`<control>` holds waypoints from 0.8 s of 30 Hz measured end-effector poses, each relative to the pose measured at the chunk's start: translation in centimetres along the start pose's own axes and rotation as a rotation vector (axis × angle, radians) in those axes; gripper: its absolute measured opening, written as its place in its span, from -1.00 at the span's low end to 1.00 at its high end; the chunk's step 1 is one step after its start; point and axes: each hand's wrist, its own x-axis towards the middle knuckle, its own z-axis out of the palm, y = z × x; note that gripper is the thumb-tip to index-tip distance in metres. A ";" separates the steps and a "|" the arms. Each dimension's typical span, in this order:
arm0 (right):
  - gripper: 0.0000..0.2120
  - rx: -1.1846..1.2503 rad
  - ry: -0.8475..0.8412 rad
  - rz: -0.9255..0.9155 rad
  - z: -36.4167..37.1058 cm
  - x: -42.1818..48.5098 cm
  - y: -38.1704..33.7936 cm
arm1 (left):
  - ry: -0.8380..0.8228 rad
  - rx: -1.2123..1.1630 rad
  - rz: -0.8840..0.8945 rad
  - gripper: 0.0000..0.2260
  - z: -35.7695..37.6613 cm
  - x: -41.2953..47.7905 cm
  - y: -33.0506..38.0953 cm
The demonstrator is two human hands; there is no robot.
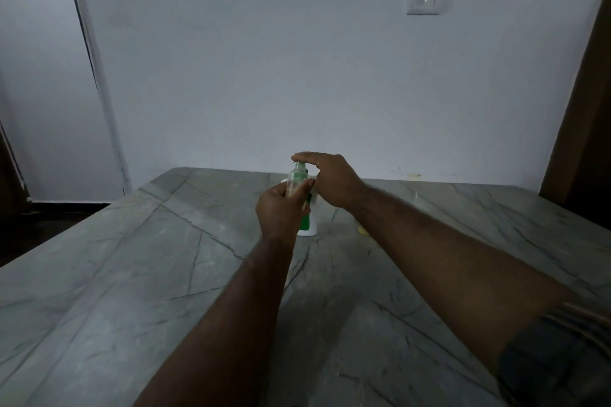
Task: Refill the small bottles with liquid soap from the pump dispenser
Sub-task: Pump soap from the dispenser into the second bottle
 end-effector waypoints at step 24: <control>-0.40 -0.069 -0.015 0.012 -0.3 0.5 -0.9 | -0.002 0.039 0.019 -0.74 -0.1 0.6 -0.4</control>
